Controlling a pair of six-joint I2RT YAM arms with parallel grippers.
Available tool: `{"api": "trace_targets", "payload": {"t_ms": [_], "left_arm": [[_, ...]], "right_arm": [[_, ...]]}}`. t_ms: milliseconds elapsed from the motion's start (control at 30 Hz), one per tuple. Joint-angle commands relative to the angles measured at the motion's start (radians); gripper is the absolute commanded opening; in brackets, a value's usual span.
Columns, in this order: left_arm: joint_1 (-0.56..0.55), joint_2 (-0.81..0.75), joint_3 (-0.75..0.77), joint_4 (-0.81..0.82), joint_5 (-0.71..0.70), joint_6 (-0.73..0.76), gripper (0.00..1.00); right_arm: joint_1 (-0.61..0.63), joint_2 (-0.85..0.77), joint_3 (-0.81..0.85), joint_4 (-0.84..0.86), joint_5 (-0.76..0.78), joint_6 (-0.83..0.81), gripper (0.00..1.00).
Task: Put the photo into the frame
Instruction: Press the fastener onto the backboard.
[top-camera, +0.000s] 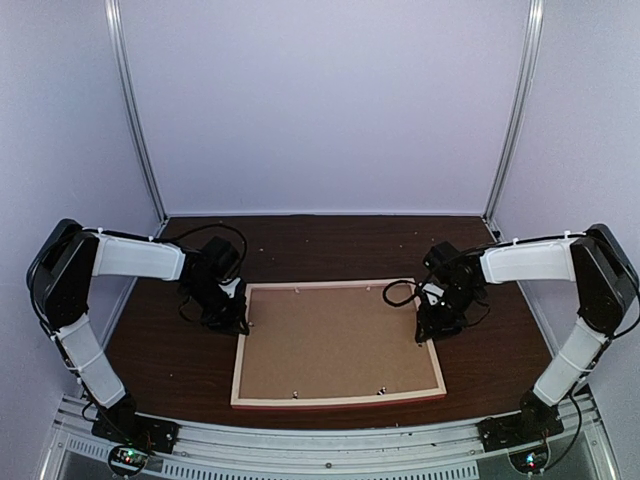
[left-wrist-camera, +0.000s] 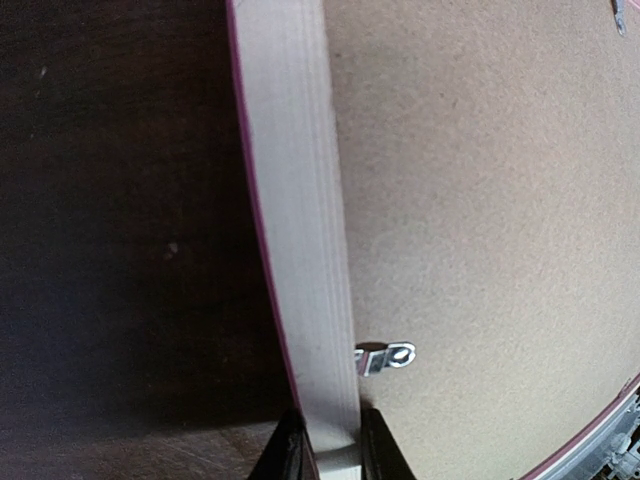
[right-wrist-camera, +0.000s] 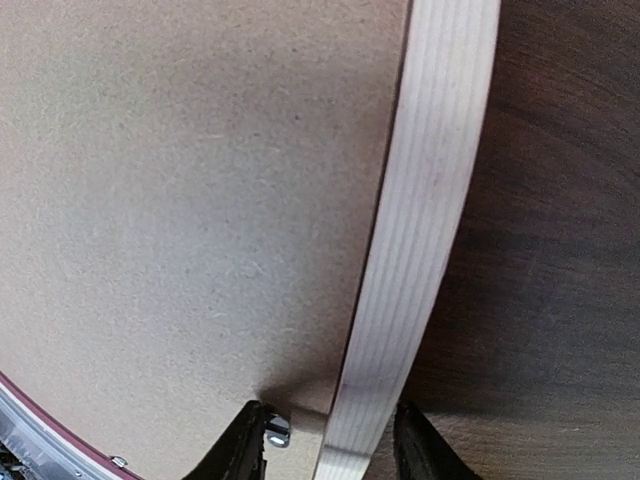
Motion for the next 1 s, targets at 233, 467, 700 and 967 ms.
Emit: {"api": "trace_targets", "payload": {"t_ms": [233,467,700,967], "left_arm": [[-0.026,0.068,-0.005,0.096,-0.01,0.057,0.08],[-0.026,0.067,-0.005,0.096,-0.008,0.058,0.08],[-0.026,0.068,-0.007,0.095,-0.008,0.06,0.08],[-0.026,0.07,-0.004,0.093,-0.008,0.062,0.08]], "right_arm": [[0.009,0.039,-0.005,-0.038,0.1,-0.026,0.38],[0.007,0.069,-0.005,-0.054,0.136,-0.034,0.33],[0.006,0.102,-0.006,-0.053,0.126,-0.043,0.27],[0.004,0.121,-0.003,-0.066,0.11,-0.065,0.21]]}}
